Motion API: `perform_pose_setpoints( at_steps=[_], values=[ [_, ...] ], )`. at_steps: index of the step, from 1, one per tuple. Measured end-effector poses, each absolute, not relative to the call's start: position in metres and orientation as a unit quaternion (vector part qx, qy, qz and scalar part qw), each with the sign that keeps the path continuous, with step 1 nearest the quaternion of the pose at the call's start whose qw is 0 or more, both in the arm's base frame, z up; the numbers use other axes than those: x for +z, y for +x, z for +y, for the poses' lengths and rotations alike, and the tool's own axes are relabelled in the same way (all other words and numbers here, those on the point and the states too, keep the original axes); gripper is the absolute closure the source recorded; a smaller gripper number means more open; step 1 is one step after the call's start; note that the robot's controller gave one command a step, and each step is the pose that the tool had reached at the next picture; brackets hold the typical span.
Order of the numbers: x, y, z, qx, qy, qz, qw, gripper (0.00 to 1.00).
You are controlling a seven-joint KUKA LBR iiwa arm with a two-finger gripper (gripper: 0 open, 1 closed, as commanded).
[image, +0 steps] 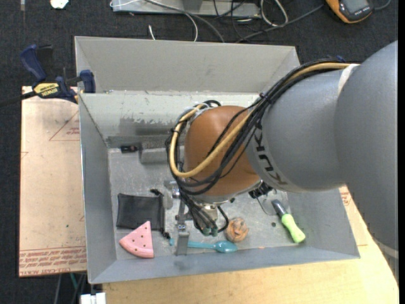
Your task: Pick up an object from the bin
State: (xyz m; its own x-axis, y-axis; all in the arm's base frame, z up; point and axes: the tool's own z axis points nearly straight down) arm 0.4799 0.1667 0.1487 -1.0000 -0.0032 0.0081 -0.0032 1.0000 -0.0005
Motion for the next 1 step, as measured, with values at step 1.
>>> perform_pose_setpoints(
  at_steps=[1],
  values=[
    [0.1528, 0.482, 0.1658, 0.0, 0.0, -1.0, 0.0, 0.0]
  ],
)
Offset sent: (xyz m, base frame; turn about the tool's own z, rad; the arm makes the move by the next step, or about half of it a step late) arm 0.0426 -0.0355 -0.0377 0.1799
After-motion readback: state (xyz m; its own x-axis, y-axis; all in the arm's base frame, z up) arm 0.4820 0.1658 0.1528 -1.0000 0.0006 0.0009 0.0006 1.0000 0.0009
